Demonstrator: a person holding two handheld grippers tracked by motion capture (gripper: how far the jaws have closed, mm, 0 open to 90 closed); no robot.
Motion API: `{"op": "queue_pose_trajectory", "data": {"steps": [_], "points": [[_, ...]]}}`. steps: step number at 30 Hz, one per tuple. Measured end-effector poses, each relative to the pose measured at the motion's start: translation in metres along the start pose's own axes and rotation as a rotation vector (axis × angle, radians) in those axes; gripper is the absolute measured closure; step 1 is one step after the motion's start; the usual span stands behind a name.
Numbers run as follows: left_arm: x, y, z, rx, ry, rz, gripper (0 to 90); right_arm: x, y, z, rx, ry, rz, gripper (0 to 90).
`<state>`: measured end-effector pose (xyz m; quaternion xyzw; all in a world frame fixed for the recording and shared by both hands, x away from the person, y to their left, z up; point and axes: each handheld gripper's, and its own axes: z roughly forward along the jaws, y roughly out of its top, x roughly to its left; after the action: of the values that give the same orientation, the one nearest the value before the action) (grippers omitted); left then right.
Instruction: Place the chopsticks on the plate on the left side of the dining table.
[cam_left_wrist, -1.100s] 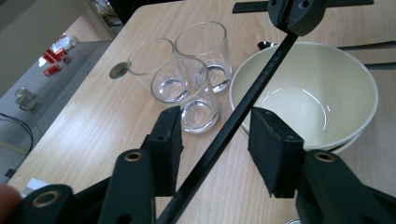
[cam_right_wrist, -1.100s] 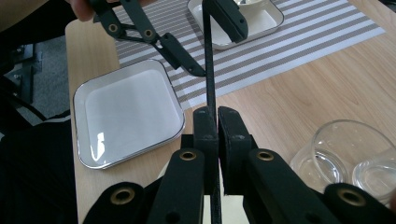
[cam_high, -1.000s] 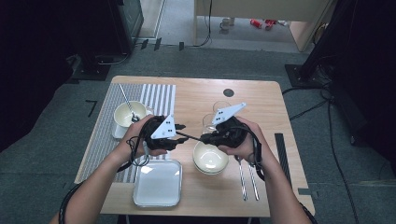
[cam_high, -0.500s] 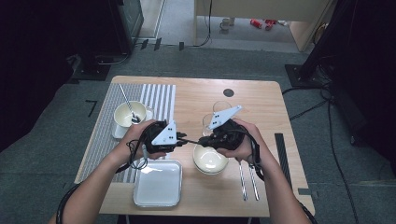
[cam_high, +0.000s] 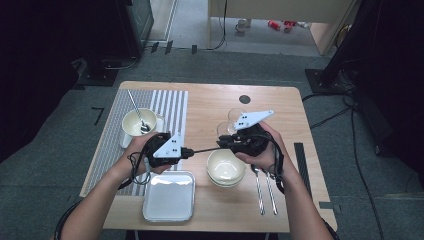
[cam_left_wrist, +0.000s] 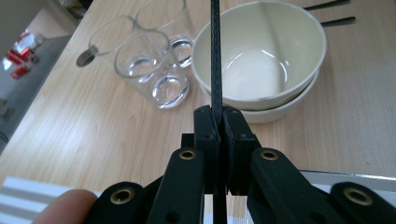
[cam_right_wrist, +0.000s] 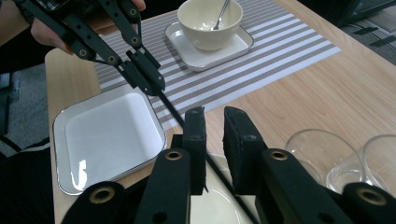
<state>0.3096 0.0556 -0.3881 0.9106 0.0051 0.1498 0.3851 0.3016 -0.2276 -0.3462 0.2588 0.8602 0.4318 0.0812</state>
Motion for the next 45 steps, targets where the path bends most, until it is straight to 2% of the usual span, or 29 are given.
{"op": "queue_pose_trajectory", "data": {"steps": [6,13,22,29,33,36,38,41,45], "points": [[0.007,-0.017,-0.005,0.004,0.039,-0.086,87.1,-0.002,-0.006,-0.006,-0.020,-0.024,0.029,76.0],[0.010,-0.037,-0.009,0.042,0.068,-0.143,87.1,-0.007,-0.014,-0.014,-0.053,-0.037,0.067,73.2],[0.012,-0.059,-0.017,0.042,0.092,-0.204,87.1,-0.013,-0.029,-0.022,-0.072,-0.075,0.124,67.4],[0.013,-0.073,-0.021,0.062,0.109,-0.241,87.0,-0.018,-0.042,-0.023,-0.067,-0.132,0.173,55.5],[0.014,-0.081,-0.023,0.067,0.117,-0.263,87.0,-0.021,-0.048,-0.027,-0.079,-0.162,0.216,46.8],[0.014,-0.087,-0.025,0.069,0.119,-0.276,87.0,-0.024,-0.053,-0.028,-0.090,-0.177,0.246,39.7],[0.014,-0.091,-0.025,0.070,0.122,-0.286,87.0,-0.025,-0.056,-0.029,-0.089,-0.182,0.274,31.6],[0.014,-0.096,-0.027,0.071,0.125,-0.299,87.0,-0.024,-0.061,-0.028,-0.076,-0.180,0.273,21.0],[0.015,-0.103,-0.029,0.075,0.130,-0.319,87.0,-0.020,-0.065,-0.026,-0.054,-0.243,0.270,16.4]]}}
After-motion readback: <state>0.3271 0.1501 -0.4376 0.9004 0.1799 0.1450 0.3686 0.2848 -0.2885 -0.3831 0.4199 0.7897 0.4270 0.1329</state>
